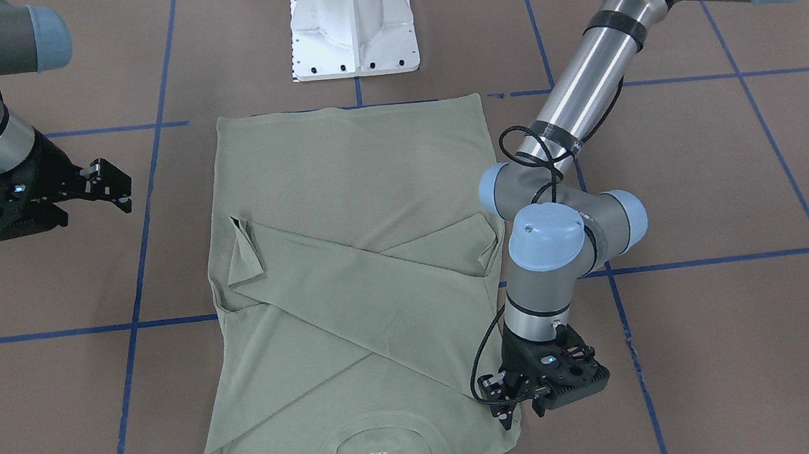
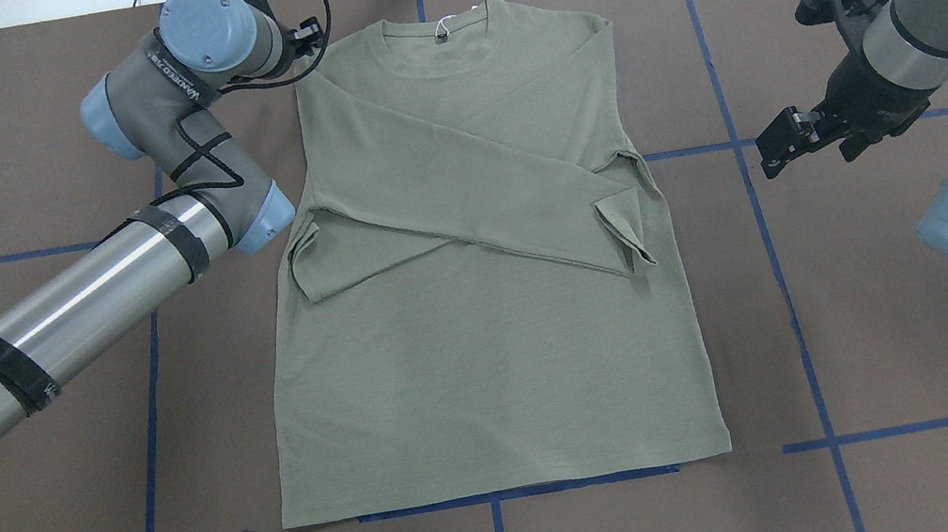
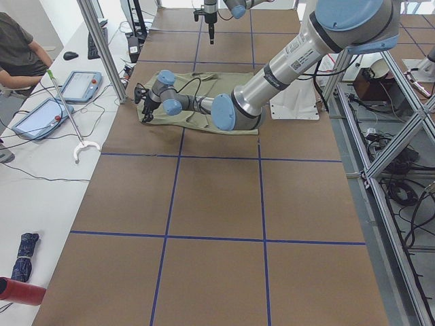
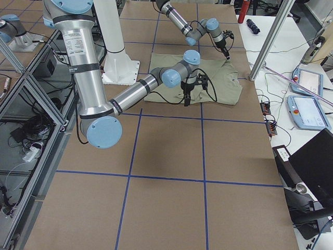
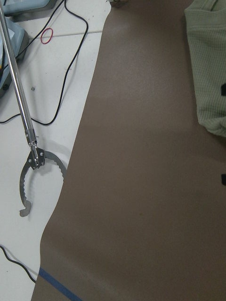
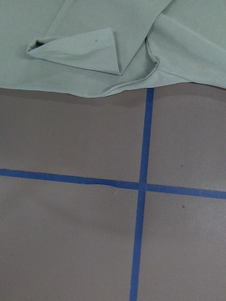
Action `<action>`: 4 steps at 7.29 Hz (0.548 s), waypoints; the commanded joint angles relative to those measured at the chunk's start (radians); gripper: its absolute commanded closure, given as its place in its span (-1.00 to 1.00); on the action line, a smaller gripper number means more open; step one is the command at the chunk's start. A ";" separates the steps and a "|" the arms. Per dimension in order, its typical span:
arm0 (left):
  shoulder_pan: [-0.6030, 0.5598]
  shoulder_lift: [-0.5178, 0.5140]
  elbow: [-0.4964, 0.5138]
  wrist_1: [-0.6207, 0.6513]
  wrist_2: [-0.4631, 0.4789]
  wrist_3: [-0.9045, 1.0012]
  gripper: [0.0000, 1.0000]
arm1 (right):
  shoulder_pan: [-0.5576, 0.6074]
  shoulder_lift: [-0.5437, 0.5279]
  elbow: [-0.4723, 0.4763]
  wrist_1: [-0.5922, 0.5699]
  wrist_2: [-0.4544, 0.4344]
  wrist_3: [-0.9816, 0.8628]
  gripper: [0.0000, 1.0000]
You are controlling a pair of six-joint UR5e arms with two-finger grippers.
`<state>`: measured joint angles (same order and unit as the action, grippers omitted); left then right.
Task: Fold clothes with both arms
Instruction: 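Release the sleeve and raise the left gripper away from the shirt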
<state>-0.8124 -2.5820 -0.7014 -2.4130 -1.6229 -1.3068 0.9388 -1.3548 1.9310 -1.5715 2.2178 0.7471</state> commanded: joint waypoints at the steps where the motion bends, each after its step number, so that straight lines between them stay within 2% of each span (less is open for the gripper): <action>1: 0.001 -0.012 0.014 -0.017 0.000 0.000 0.23 | 0.000 0.000 -0.001 -0.001 -0.001 0.000 -1.00; 2: 0.001 -0.013 0.014 -0.015 0.000 0.000 0.71 | 0.000 0.000 -0.001 -0.001 -0.001 0.001 -1.00; 3: 0.002 -0.013 0.016 -0.015 0.000 0.000 1.00 | 0.000 0.000 -0.004 -0.001 -0.001 0.000 -1.00; 4: 0.002 -0.012 0.016 -0.015 0.000 0.001 1.00 | 0.000 0.000 -0.006 -0.001 -0.001 0.000 -1.00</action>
<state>-0.8105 -2.5946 -0.6866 -2.4282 -1.6230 -1.3067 0.9388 -1.3545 1.9274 -1.5723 2.2166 0.7475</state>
